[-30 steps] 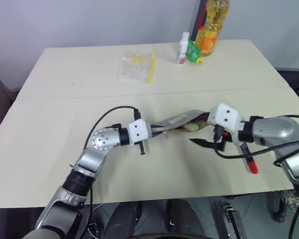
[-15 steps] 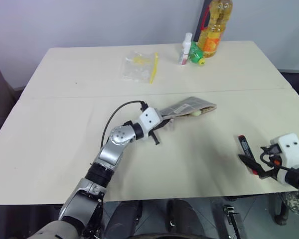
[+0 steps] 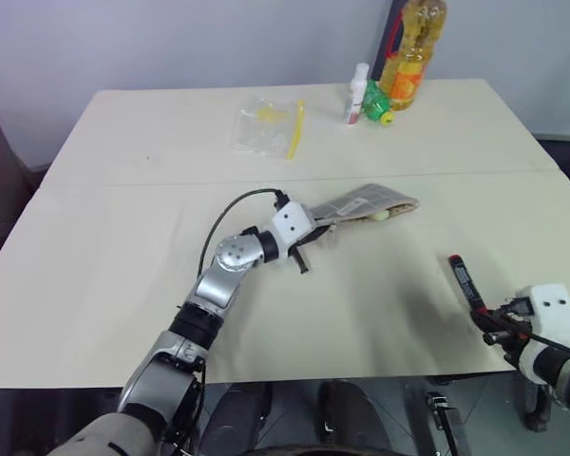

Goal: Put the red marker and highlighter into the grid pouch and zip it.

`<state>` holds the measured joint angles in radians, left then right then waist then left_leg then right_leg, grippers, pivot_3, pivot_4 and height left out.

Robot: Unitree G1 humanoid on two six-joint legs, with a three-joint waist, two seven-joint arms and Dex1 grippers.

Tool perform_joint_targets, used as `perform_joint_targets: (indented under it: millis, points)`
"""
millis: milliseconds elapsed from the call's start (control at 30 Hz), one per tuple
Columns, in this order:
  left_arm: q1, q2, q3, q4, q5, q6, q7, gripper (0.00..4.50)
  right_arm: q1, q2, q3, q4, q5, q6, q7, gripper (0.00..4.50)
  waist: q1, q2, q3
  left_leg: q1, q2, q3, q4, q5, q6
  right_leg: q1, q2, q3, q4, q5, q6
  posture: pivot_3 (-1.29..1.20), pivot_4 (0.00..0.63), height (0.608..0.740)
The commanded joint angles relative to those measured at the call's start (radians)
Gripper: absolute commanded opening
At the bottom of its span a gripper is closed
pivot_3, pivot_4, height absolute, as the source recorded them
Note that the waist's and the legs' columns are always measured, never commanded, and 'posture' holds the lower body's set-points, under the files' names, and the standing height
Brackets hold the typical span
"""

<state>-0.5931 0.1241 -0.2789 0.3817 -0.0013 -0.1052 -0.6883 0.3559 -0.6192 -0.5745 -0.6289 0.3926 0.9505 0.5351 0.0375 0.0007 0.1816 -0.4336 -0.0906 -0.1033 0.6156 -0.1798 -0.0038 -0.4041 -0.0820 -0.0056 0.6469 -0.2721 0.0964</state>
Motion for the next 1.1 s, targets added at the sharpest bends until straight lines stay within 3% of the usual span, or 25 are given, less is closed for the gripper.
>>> perform_joint_targets:
  millis: [33,500,733,1100]
  points:
    - [-0.007,0.005,0.026,-0.020,-0.017,-0.031,0.002,0.00,-0.030,-0.094,0.041,-0.088,-0.032,-0.110,0.046,0.28,0.000,0.000,0.000,0.000,0.000,0.000,0.000,0.000,0.000,0.000,0.000,0.000,0.000,0.000,0.000,0.00,0.150,0.740]
    - [0.017,0.023,0.028,-0.059,-0.014,-0.044,0.002,0.00,-0.262,-0.272,0.206,-0.090,-0.014,-0.146,0.129,0.28,0.001,-0.001,0.001,0.000,0.000,0.000,0.000,0.000,0.000,0.001,0.000,0.000,0.000,0.000,0.000,0.00,0.150,0.740]
    - [0.025,0.024,0.027,-0.076,-0.016,-0.040,0.004,0.00,-0.364,-0.298,0.333,-0.050,-0.053,-0.127,0.110,0.28,0.002,-0.001,0.001,0.000,0.000,0.000,0.000,0.000,0.000,0.001,0.000,0.000,0.000,0.000,0.000,0.00,0.150,0.740]
    - [0.041,0.027,0.022,-0.113,-0.021,-0.030,-0.007,0.00,-0.386,-0.348,0.388,-0.004,-0.116,-0.135,0.115,0.28,0.002,-0.001,0.001,0.000,0.000,0.000,0.000,0.000,0.000,0.000,0.000,0.000,0.000,0.000,0.000,0.00,0.150,0.740]
